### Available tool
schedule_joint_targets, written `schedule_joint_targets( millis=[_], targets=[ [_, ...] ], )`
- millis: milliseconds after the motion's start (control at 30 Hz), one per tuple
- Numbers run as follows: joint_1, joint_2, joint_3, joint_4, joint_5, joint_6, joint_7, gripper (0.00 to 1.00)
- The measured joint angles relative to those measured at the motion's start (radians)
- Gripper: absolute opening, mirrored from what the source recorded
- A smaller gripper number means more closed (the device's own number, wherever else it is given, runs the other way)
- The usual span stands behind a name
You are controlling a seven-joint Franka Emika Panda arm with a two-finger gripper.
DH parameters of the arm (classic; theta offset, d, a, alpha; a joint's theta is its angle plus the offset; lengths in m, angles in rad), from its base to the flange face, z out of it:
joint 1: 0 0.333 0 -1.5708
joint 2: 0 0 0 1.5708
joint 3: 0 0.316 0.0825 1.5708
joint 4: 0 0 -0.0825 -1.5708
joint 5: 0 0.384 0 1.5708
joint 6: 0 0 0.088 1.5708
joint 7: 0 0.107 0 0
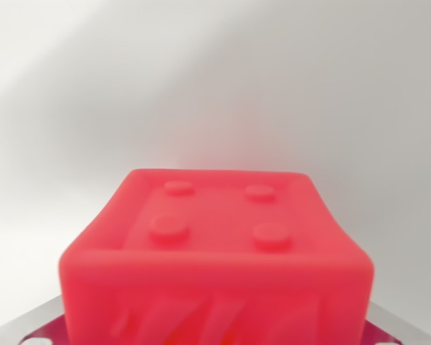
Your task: Destack cube
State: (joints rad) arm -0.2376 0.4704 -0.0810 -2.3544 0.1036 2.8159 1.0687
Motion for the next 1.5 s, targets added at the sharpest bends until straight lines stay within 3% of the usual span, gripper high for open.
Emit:
schedule_joint_targets(
  millis=[600,633,1500],
  targets=[
    [-0.014,0.045,0.015,0.013,0.000,0.032,0.000,0.00],
    [-0.014,0.045,0.015,0.013,0.000,0.032,0.000,1.00],
    [-0.015,0.045,0.016,0.014,0.000,0.033,0.000,1.00]
  ],
)
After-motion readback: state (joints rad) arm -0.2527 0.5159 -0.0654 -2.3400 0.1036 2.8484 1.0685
